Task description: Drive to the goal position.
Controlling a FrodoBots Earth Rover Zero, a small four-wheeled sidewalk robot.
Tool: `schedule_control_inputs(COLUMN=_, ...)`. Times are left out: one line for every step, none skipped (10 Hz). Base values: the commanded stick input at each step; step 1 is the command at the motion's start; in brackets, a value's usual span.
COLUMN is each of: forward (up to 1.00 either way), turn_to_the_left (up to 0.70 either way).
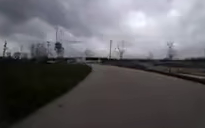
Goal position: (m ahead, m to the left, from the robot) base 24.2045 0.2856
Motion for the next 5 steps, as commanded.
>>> schedule_control_inputs(forward=1.00, turn_to_the_left=0.00)
schedule_control_inputs(forward=1.00, turn_to_the_left=0.00)
schedule_control_inputs(forward=1.00, turn_to_the_left=0.00)
schedule_control_inputs(forward=1.00, turn_to_the_left=-0.27)
schedule_control_inputs(forward=1.00, turn_to_the_left=-0.27)
